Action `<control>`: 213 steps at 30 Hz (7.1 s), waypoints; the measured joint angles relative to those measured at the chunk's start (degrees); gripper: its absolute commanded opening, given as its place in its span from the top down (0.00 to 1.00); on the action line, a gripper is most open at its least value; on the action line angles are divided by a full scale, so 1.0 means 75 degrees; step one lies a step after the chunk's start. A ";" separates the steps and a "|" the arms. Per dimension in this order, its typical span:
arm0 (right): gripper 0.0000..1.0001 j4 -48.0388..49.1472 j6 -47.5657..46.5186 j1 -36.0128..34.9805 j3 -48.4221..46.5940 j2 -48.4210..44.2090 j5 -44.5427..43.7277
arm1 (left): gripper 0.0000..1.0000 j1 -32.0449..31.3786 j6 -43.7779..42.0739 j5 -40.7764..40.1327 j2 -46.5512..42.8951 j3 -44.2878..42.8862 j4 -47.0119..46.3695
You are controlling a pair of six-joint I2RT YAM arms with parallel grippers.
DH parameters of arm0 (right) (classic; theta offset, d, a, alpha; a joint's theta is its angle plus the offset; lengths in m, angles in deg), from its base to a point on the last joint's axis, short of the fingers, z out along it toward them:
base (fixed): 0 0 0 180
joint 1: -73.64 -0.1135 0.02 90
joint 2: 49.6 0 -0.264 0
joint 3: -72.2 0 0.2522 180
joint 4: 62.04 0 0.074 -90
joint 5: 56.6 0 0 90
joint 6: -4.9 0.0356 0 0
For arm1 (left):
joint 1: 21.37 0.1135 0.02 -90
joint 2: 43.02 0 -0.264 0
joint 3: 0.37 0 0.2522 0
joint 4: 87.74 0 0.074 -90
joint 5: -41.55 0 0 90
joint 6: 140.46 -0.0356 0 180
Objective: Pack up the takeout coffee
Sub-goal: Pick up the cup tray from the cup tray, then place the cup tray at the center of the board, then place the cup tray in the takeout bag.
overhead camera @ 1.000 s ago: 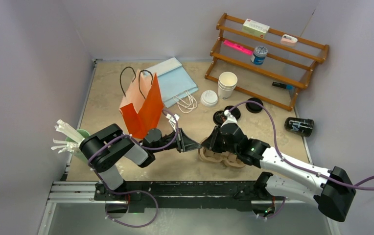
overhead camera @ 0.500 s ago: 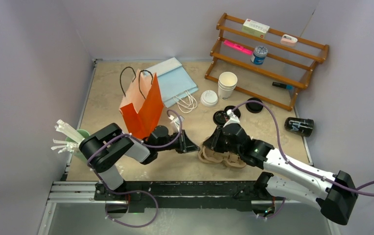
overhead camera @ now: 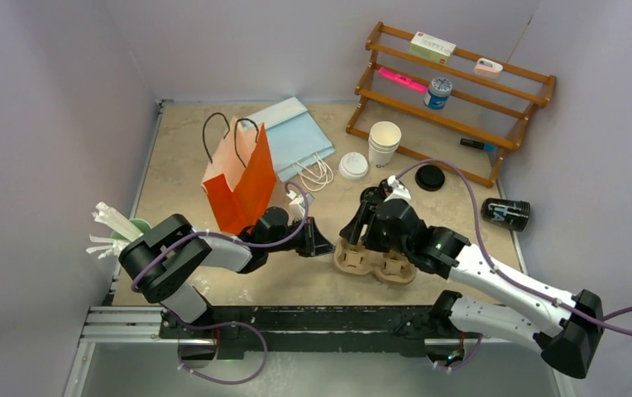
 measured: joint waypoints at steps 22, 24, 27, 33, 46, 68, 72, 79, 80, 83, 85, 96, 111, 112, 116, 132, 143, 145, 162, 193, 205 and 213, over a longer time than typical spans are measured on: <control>0.48 -0.2565 0.0638 -0.0003 -0.0329 0.2124 -0.1102 | 1.00 -0.0143 -0.0178 -0.0154 0.0000 -0.0242 0.0376; 0.54 -0.2652 0.0612 0.0006 -0.0329 0.2171 -0.1131 | 1.00 -0.0143 -0.0201 -0.0175 -0.0006 -0.0277 0.0469; 0.56 -0.2792 0.0612 0.0009 -0.0329 0.2092 -0.1154 | 1.00 -0.0152 -0.0321 -0.0245 -0.0079 -0.0358 0.0726; 0.57 -0.3005 0.0638 0.0000 -0.0329 0.1215 -0.1105 | 1.00 -0.0210 -0.0606 -0.0525 -0.0169 -0.0533 0.1253; 0.56 -0.3314 0.0828 -0.0003 -0.0420 0.0256 -0.1043 | 1.00 -0.0463 -0.1064 -0.1026 -0.0344 -0.0965 0.2095; 0.62 -0.2314 0.1478 -0.0006 0.0970 -0.2247 -0.1393 | 0.81 -0.0548 -0.1376 -0.1798 -0.1309 -0.1148 0.3156; 0.62 -0.2040 0.1510 -0.0006 0.1443 -0.2296 -0.1349 | 0.83 -0.0548 -0.1335 -0.1985 -0.1982 -0.0866 0.3118; 0.62 -0.1751 0.1504 -0.0006 0.1480 -0.2200 -0.1352 | 0.54 -0.0548 -0.1078 -0.2189 -0.2652 -0.0224 0.2935; 0.62 -0.1716 0.1501 -0.0006 0.1480 -0.2171 -0.1349 | 0.53 -0.0548 -0.1014 -0.2145 -0.2626 -0.0157 0.2859; 0.62 -0.1655 0.1498 -0.0006 0.1480 -0.2098 -0.1335 | 0.50 -0.0548 -0.0816 -0.1909 -0.2352 -0.0073 0.2503; 0.62 -0.1644 0.1492 -0.0003 0.1480 -0.2057 -0.1323 | 0.49 -0.0548 -0.0697 -0.1769 -0.2113 -0.0058 0.2241; 0.62 -0.1466 0.1443 -0.0006 0.1480 -0.1926 -0.1180 | 0.59 -0.0548 -0.0294 -0.1821 -0.2212 0.0277 0.1711; 0.62 -0.1288 0.1422 -0.0006 0.1480 -0.1696 -0.1151 | 0.46 -0.0548 -0.0291 -0.2183 -0.2634 0.0361 0.1871; 0.62 -0.1288 0.1411 -0.0006 0.1480 -0.1693 -0.1148 | 0.44 -0.0548 -0.0289 -0.2159 -0.2556 0.0361 0.1853; 0.62 -0.1288 0.1373 -0.0006 0.1480 -0.1693 -0.1102 | 0.43 -0.0548 -0.0286 -0.2002 -0.2122 0.0361 0.1687; 0.64 -0.1239 0.1294 -0.0006 0.1489 -0.1693 -0.0935 | 0.64 -0.0548 -0.0251 -0.1469 -0.0353 -0.0306 0.1282; 0.62 -0.1105 0.1276 -0.0006 0.1483 -0.2795 -0.1137 | 1.00 -0.0560 -0.1160 -0.1877 -0.0420 -0.1160 0.2856; 0.62 -0.1177 0.1288 -0.0006 0.1448 -0.3095 -0.1279 | 1.00 -0.0565 -0.1373 -0.2087 -0.0498 -0.1378 0.3302; 0.60 -0.3398 0.0425 -0.0006 -0.2148 -0.1868 -0.4016 | 1.00 -0.0819 -0.1198 -0.2241 0.0586 -0.2416 0.3179; 0.61 -0.2821 -0.1244 -0.0006 -0.2291 -0.1306 -0.3698 | 0.45 -0.2320 -0.1947 -0.5931 -0.2707 -0.4371 0.6668; 0.64 -0.1177 -0.2565 -0.0003 -0.2285 0.0192 -0.1510 | 0.49 -0.0154 -0.3407 -0.6595 -0.4045 -0.7385 1.1176; 0.64 -0.0769 -0.2926 -0.0006 -0.2285 0.0256 -0.0659 | 0.49 0.1512 -0.4468 -0.7306 -0.3882 -0.8591 1.2324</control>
